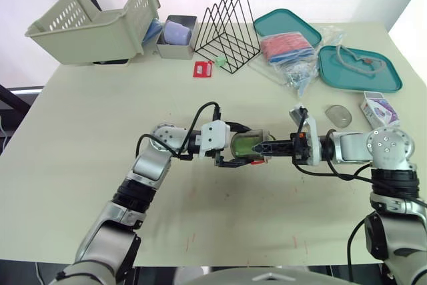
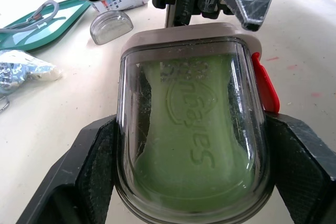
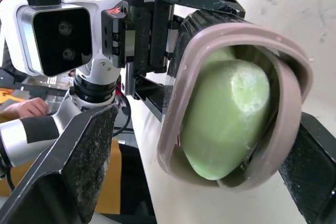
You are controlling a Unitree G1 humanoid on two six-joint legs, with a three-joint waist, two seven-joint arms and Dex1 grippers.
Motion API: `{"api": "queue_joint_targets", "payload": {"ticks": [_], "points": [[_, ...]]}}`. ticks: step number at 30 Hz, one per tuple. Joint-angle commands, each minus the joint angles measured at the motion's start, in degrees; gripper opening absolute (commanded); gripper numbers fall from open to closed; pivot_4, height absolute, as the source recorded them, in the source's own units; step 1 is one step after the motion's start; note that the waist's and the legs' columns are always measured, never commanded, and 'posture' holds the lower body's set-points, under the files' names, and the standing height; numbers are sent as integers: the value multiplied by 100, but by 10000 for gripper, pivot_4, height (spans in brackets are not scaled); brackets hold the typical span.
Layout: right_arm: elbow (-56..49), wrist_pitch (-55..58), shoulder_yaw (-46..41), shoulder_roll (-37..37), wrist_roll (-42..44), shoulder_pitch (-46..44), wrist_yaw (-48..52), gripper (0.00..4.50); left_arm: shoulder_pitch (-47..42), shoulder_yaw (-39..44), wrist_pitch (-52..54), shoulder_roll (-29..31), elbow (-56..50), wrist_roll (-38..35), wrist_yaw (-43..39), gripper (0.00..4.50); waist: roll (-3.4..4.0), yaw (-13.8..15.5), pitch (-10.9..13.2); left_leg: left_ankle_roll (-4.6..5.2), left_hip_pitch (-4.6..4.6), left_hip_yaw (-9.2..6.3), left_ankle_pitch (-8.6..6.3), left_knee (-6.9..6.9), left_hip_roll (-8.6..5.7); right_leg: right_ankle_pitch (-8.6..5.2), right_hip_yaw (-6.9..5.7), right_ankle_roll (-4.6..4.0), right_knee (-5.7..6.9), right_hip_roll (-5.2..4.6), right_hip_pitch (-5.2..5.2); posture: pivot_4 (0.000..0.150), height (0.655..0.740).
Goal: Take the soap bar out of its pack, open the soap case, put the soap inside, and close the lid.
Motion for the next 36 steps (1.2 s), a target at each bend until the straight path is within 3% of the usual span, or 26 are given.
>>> {"api": "queue_joint_targets", "payload": {"ticks": [1, 16, 17, 19, 22, 23, 36], "points": [[-44, 33, -77, -32, 427, -126, -205, 44554, -127, 48, -116, 3, -264, -67, 42, 34750, 0, -1, 0, 0, 0, 0, 0, 0, 0, 0, 0, 0, 0, 0, 0, 1500, 7400], [114, 33, -40, -22, 1120, -91, -930, 44554, -134, -5, -137, 4, -294, -44, 65, 34750, 0, -2, 0, 0, -1, 0, 0, -1, 0, 0, 0, 0, -1, 0, 0, 1500, 7400], [127, 33, -37, -24, 1134, -85, -953, 40657, -134, -9, -132, 1, -299, -47, 67, 34750, 0, -2, 0, 0, -1, 0, 0, -1, 0, 0, 0, 0, -1, 0, 0, 1500, 7400], [149, 33, -30, -27, 1157, -83, -991, 36998, -135, -13, -126, -4, -302, -57, 71, 34750, 0, -1, 0, 0, -1, 0, 0, -1, 0, 0, 0, 0, -2, 0, 0, 1500, 7400], [188, 33, -3, -57, 1153, -88, -1018, 22628, -138, -12, -117, -6, -303, -65, 74, 34750, 0, -2, 0, 0, -2, 0, 0, -1, 0, 0, 0, 0, -3, 0, -1, 1500, 7400], [201, 33, 9, -73, 1153, -90, -1020, 20623, -141, -11, -125, -8, -297, -64, 78, 34750, 0, -3, 0, 0, -2, 0, 0, -1, 0, 0, 0, 0, -3, 1, 0, 1500, 7400], [111, 33, 106, -166, 958, -55, -811, 20613, -162, 99, 122, -49, -276, -171, 130, 34750, 0, -2, 0, 0, -3, 0, 0, -2, 0, 0, 0, 0, -3, 1, -2, 1500, 7400]]}}
